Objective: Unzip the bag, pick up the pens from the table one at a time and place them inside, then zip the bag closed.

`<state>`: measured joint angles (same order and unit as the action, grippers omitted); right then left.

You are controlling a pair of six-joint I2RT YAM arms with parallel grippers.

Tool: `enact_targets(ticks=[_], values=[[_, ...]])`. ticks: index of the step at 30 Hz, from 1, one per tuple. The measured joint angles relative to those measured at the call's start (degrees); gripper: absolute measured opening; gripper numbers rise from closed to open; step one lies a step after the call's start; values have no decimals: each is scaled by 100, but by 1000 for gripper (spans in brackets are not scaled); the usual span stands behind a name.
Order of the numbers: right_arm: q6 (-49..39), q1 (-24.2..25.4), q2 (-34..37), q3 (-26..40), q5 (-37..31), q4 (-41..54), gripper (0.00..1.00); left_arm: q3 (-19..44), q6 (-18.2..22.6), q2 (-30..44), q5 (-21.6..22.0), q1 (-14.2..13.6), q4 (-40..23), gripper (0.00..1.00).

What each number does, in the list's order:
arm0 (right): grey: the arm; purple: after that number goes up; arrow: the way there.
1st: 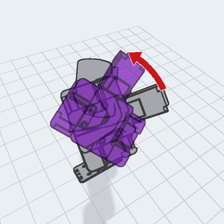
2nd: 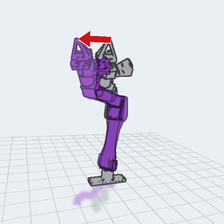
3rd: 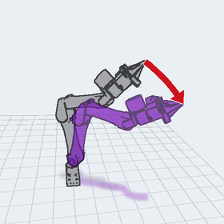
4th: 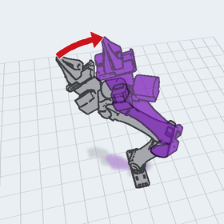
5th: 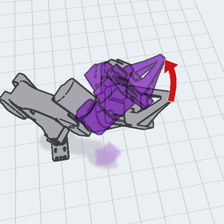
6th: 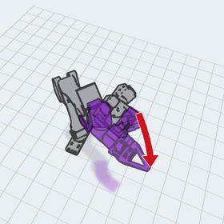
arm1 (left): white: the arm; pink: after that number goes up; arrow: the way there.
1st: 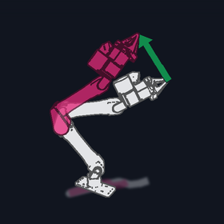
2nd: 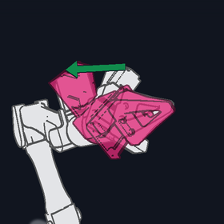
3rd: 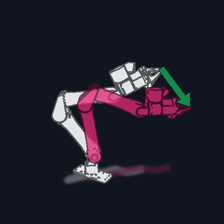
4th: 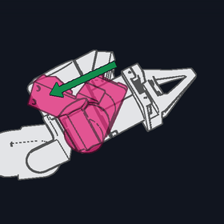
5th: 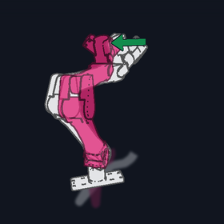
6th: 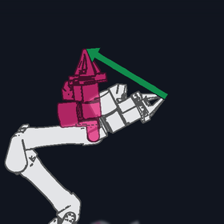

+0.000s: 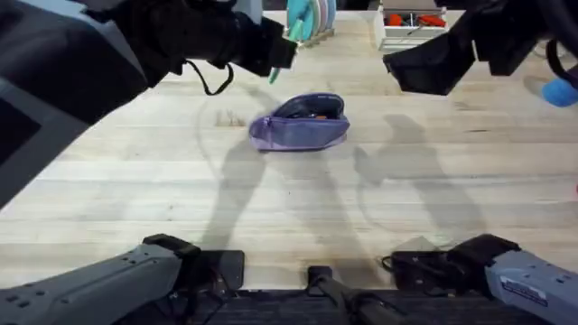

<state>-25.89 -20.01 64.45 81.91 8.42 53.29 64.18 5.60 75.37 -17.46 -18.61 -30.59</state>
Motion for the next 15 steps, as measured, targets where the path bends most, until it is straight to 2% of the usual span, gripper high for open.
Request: enact_targets(ticks=[4, 7, 10, 15], values=[[30, 0, -63, 0, -1, 42, 996, 0, 1049, 0, -824, 0, -2, 44], [42, 0, -198, 0, 0, 40, 996, 0, 1554, 28, -1273, 0, -4, 44], [44, 0, -317, 0, 1, 31, 996, 0, 1929, 217, -1699, 0, -2, 43], [44, 0, -333, 0, 1, -25, 996, 0, 2268, 867, -2262, 0, 1, 43]])
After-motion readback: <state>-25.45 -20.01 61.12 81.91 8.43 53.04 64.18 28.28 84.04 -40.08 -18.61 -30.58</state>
